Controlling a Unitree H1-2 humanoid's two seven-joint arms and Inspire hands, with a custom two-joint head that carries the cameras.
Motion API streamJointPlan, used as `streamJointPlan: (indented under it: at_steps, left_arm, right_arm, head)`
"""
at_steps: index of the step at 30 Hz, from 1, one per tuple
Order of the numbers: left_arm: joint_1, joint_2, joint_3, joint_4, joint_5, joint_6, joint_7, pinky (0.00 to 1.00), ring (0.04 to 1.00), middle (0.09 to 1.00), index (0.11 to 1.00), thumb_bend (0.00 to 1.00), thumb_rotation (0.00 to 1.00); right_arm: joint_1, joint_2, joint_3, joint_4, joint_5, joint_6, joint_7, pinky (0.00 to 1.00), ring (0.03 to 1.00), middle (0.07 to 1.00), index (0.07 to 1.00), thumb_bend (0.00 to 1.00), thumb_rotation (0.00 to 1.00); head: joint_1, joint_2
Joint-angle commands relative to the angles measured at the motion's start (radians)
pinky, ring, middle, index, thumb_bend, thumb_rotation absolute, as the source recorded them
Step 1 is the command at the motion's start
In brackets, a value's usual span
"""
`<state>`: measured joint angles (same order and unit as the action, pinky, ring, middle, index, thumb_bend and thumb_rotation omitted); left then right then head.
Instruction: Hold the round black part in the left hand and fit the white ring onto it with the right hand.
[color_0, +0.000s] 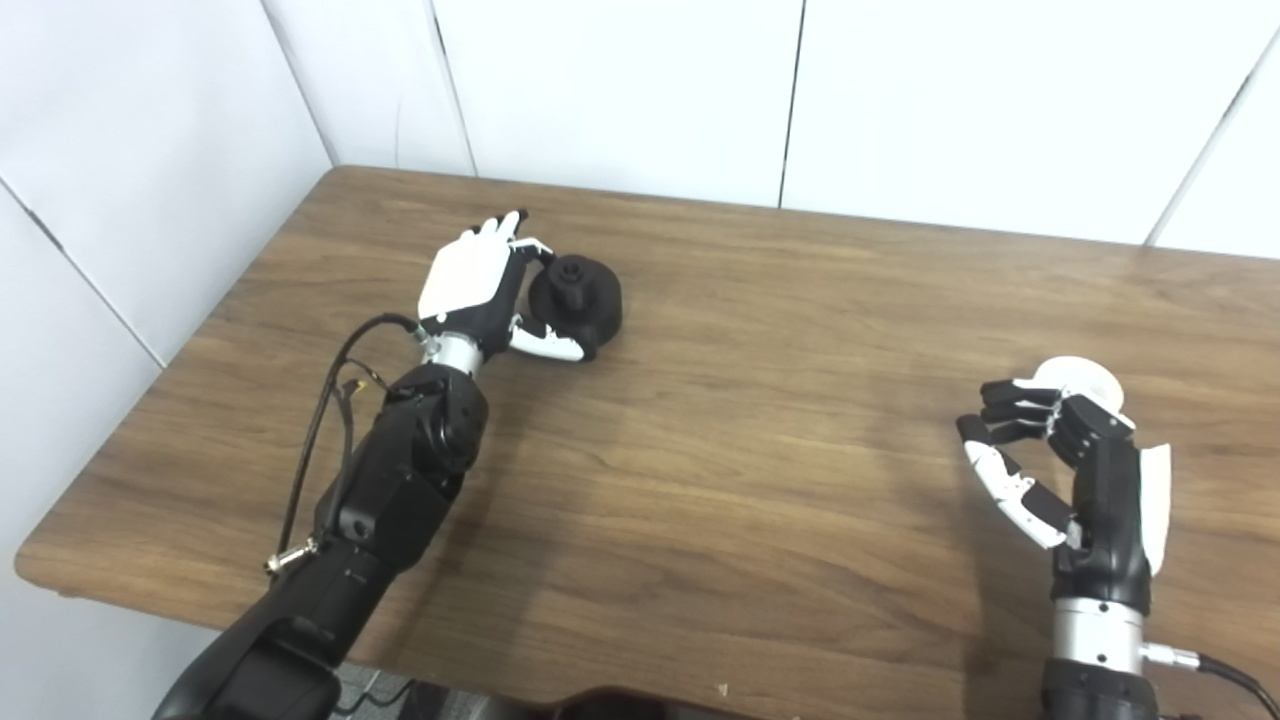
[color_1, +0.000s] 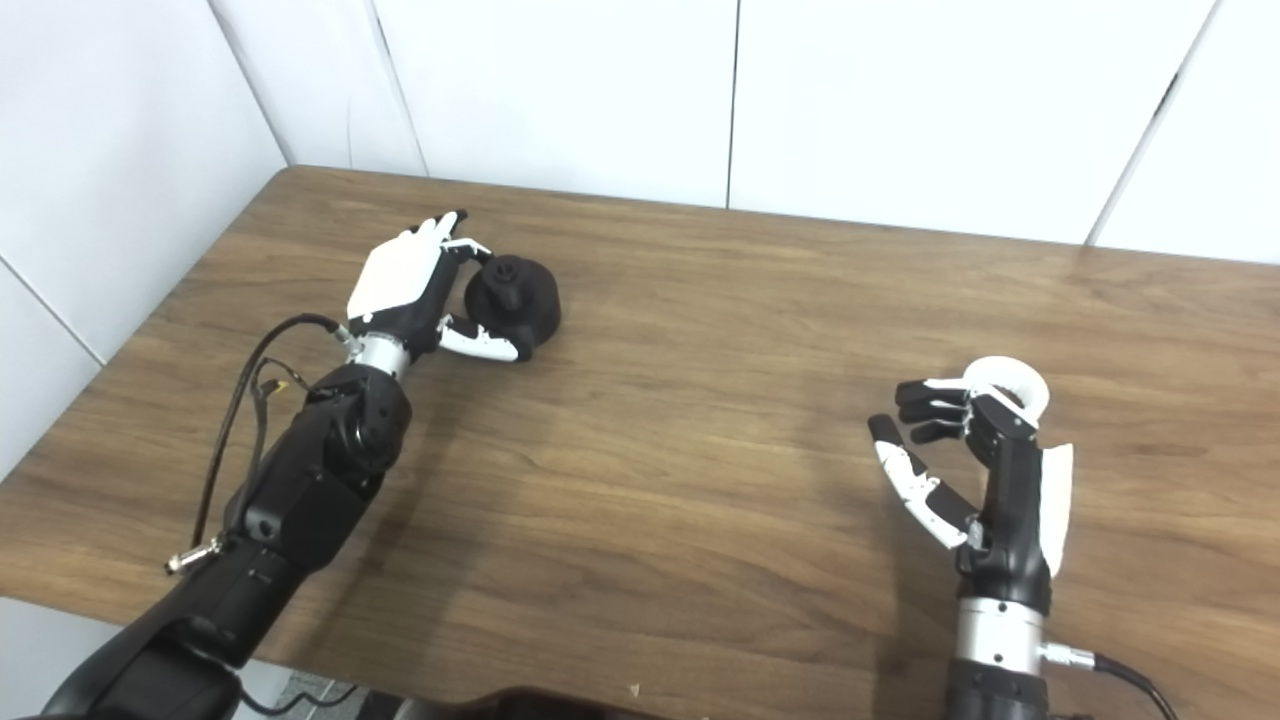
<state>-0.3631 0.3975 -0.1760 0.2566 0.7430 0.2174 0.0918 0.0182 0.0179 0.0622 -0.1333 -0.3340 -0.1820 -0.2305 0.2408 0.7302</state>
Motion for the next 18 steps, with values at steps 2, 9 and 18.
streamJointPlan:
  at_steps: [2,9,18]
  left_arm:
    - [-0.025,0.018,-0.012,-0.051,0.002,-0.038,0.004,1.0,1.0,1.0,0.604,0.93,0.36]
    - [0.014,-0.01,-0.031,-0.12,-0.026,-0.064,-0.022,1.0,1.0,1.0,0.599,0.93,0.33]
    - [0.061,-0.033,-0.064,-0.165,-0.022,-0.1,-0.037,1.0,1.0,1.0,0.606,0.93,0.34]
  right_arm:
    - [0.02,-0.008,-0.005,-0.003,-0.003,-0.016,0.007,0.44,0.537,0.589,0.494,0.5,0.14]
    - [0.019,-0.007,-0.005,-0.012,-0.002,-0.003,0.011,0.46,0.546,0.586,0.494,0.5,0.14]
    - [0.019,-0.009,-0.005,-0.009,-0.004,-0.011,0.012,0.44,0.534,0.583,0.494,0.5,0.14]
  head:
    - [0.002,0.002]
    - [0.0,0.008]
    - [-0.011,0.013]
